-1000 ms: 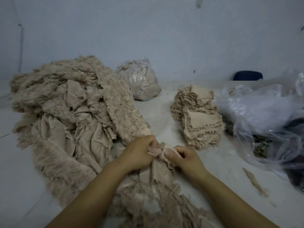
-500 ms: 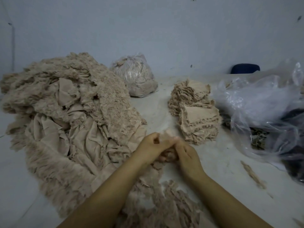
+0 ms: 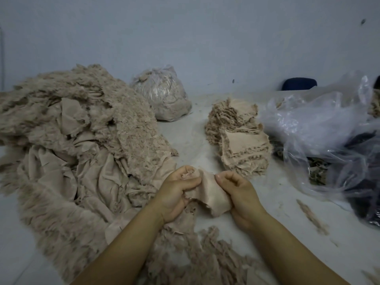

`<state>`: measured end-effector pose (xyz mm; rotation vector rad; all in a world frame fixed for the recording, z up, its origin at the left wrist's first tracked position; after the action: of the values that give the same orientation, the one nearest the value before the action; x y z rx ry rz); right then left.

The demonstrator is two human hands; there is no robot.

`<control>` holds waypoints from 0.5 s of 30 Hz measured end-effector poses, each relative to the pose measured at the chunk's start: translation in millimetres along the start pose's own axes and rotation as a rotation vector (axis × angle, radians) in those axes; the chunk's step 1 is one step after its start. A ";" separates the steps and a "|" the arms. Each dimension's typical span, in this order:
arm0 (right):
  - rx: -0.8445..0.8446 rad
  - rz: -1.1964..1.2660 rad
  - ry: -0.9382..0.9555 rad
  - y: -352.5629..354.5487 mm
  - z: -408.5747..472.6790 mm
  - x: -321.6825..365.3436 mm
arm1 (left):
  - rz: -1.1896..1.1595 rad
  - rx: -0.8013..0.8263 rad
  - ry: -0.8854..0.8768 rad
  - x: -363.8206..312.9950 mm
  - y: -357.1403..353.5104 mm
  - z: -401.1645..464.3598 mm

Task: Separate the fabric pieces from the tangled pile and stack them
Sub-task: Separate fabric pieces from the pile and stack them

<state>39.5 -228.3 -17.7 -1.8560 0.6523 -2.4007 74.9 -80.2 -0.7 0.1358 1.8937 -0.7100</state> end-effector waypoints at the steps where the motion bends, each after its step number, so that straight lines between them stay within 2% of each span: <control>1: -0.065 -0.027 0.036 4.0 1.4 1.0 | 0.139 -0.080 -0.044 0.3 3.1 1.2; 2: -0.138 -0.111 0.088 9.1 3.1 3.2 | 0.351 -0.206 -0.092 1.6 8.1 3.1; 4: -0.216 -0.433 0.199 20.9 6.5 6.8 | 0.710 -0.418 -0.139 5.1 16.2 6.1; 6: -0.175 -0.698 0.267 28.6 7.6 6.7 | 0.743 -0.452 -0.107 8.5 21.2 5.2; 9: -0.110 -0.911 0.321 32.8 9.4 9.5 | 0.659 -0.393 -0.080 4.0 23.5 -0.7; 10: -0.096 -0.996 0.354 31.4 8.7 12.1 | 0.662 -0.359 -0.122 -0.9 23.3 -6.0; 12: -0.054 -1.010 0.406 24.7 2.1 16.9 | 0.755 -0.350 -0.343 -15.9 25.5 -23.2; 13: -0.003 -0.946 0.401 19.0 -3.7 16.8 | 0.802 -0.400 -0.488 -24.6 29.8 -33.5; 15: 0.191 -0.835 0.375 1.3 -19.3 12.6 | 0.906 -0.604 -0.724 -38.2 45.8 -53.1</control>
<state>17.6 -227.2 -10.4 -1.8379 -0.4657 -3.1817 67.3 -6.0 27.8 0.2774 1.0847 0.4047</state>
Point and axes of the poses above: each hand's wrist, its own z-axis towards the middle knuckle, its own y-axis out of the back of the hand, x = y × z, the point moved 3 cm from there along z, towards the middle knuckle, and after that the axes turned 15 degrees about y, right-handed, at the moved point
